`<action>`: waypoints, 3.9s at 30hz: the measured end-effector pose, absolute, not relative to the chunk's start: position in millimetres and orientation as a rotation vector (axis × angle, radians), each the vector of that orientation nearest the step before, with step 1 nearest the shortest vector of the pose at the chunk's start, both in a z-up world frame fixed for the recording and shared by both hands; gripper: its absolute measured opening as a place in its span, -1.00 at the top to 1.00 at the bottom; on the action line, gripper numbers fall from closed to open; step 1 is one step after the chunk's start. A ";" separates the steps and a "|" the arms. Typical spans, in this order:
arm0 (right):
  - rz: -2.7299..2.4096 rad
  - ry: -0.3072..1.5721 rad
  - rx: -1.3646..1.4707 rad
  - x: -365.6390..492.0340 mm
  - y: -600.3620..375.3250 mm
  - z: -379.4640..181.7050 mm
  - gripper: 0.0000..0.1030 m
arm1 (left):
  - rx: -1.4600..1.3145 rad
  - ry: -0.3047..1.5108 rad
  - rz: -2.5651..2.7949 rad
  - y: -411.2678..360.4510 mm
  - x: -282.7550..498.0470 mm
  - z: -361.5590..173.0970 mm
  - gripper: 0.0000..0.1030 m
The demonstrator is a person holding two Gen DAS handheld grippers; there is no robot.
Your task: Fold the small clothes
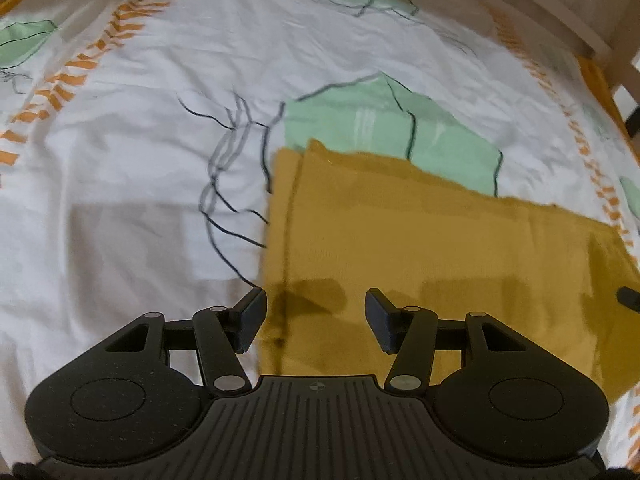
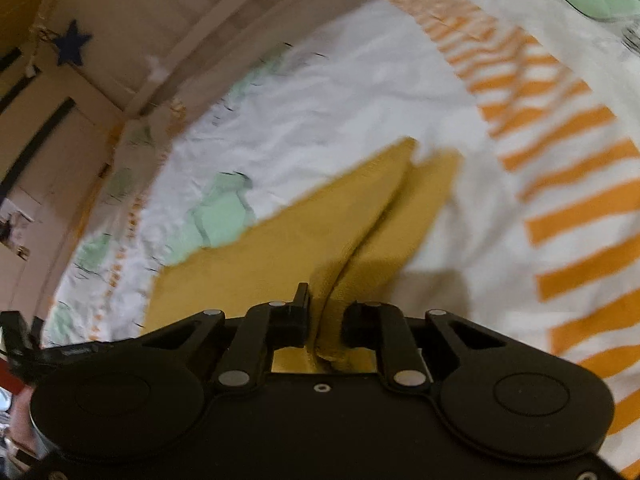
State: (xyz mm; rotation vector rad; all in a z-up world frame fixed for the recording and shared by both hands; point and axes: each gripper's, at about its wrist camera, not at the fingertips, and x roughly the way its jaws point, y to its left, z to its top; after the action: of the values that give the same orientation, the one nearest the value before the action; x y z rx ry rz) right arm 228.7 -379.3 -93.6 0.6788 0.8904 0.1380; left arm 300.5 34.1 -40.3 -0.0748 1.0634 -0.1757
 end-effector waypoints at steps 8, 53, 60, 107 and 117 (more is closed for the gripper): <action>0.222 0.891 0.599 266.2 -312.9 -49.0 0.55 | -0.070 1.049 -0.176 60.0 303.5 -26.6 -0.02; 0.405 0.828 0.369 272.5 -126.8 -52.3 0.15 | -0.245 1.044 -0.165 118.4 315.9 -19.6 -0.02; 0.412 0.836 0.272 232.7 -119.0 -73.9 0.15 | -0.200 1.050 -0.212 101.5 312.7 -22.0 -0.02; 0.537 0.742 -0.018 178.1 -76.6 -84.8 0.01 | -0.146 1.120 -0.231 70.9 314.0 -67.6 -0.07; 0.339 0.728 0.076 246.3 -146.6 -83.0 -0.15 | -0.146 1.122 -0.218 70.7 310.1 -68.6 -0.07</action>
State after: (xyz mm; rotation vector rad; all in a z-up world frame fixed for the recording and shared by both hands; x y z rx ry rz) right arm 246.3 -146.6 -83.0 0.0755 0.7282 0.3386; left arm 310.1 70.7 -68.6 -0.1462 1.1216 -0.2175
